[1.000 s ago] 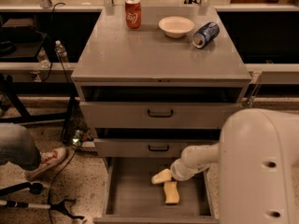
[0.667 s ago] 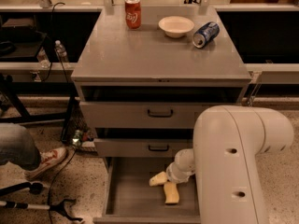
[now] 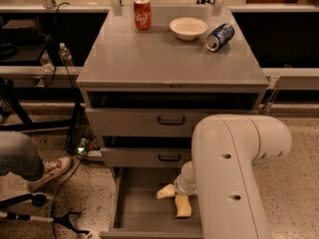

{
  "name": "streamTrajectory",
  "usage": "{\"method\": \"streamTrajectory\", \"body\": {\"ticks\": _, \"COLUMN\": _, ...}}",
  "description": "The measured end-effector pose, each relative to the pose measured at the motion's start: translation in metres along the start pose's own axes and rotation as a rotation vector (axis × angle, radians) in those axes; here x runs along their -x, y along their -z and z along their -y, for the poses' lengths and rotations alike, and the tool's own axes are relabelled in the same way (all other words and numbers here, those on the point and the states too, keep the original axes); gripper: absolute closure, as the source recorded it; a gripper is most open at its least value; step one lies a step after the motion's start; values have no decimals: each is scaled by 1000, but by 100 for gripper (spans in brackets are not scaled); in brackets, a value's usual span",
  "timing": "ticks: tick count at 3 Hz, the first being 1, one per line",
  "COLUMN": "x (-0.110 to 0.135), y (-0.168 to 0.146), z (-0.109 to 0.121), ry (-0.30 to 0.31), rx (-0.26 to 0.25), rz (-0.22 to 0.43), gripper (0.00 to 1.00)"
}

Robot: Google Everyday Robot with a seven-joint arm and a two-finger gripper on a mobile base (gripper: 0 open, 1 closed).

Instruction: Pick sponge from bottom drawer and place on counter

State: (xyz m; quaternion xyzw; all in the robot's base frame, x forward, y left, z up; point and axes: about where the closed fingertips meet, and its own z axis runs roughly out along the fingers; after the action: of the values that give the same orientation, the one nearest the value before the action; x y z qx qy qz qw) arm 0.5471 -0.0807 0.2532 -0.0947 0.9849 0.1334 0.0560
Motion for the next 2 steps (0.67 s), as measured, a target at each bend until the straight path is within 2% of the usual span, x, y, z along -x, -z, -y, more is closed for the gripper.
{"method": "streamTrajectory", "body": {"ticks": 2, "x": 5, "y": -67, "z": 8, "ry": -28, "rx": 29, "rz": -46, "gripper": 0}}
